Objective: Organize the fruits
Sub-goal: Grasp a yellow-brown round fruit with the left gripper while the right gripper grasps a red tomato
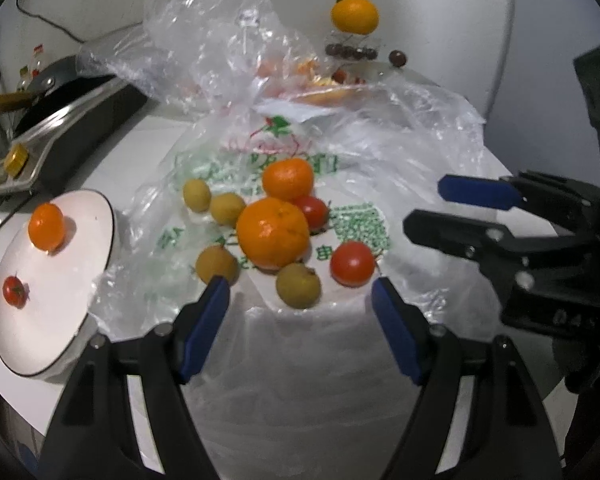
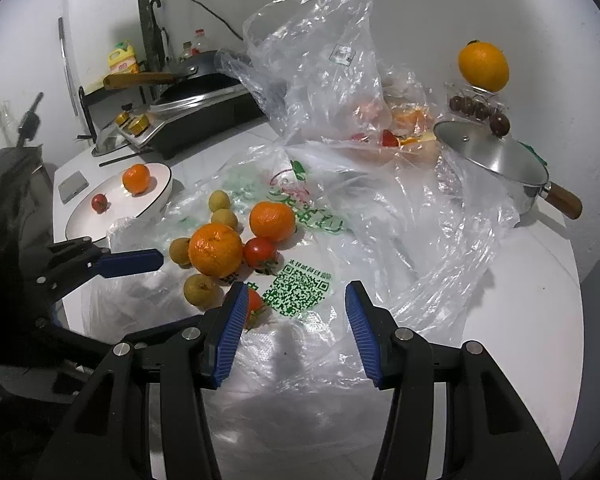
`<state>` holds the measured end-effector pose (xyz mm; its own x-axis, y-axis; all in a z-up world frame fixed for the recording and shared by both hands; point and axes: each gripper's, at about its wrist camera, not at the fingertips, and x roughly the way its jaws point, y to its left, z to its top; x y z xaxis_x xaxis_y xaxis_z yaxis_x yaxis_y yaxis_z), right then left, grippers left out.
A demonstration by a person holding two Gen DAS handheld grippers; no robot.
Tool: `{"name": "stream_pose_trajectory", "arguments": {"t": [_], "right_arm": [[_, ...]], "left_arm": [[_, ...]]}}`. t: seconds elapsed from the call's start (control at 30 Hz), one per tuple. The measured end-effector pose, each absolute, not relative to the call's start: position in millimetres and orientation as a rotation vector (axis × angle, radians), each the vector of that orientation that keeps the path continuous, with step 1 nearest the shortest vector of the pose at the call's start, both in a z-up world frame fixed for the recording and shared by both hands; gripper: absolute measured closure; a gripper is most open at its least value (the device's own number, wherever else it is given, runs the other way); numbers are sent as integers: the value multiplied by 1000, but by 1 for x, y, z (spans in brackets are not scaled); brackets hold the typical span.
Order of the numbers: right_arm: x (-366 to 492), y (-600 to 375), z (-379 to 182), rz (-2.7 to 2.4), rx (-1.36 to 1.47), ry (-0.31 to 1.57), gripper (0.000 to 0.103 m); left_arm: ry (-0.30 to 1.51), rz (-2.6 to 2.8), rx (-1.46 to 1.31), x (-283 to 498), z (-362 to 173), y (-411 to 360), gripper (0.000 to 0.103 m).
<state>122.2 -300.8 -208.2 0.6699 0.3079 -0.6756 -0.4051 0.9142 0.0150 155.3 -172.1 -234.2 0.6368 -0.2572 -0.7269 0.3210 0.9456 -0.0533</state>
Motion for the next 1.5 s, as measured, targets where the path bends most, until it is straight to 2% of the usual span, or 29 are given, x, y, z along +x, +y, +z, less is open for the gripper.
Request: {"name": "stream_pose_trajectory", "arguments": {"t": [0.13,0.27,0.6,0.77,0.87,1.03,1.43,1.5], "right_arm": [[123,-295,-213,443,-151,750,50],[127,-288,-219,471,-149,771,50],[145,-275,-235,549,-124,850,50],[148,-278,-236,573,-106,863,68],[146,-277,-236,586,-108,863,73],[146,-280,-234,577,-102,863,74],[149,-301,-233,529,-104,860,74],[149,-302,-233,531,-107,858,74]], "left_arm": [[833,-333,68,159,-239,-169,29],[851,-310,72,161,-244,-165,37],[848,-267,97,157,-249,-158,41],[844,-303,102,159,-246,-164,41],[846,-317,106,161,-247,-168,41],[840,-338,120,161,-245,-175,45],[869,-325,38,174,-246,-170,45],[880,-319,38,176,-248,-169,51]]}}
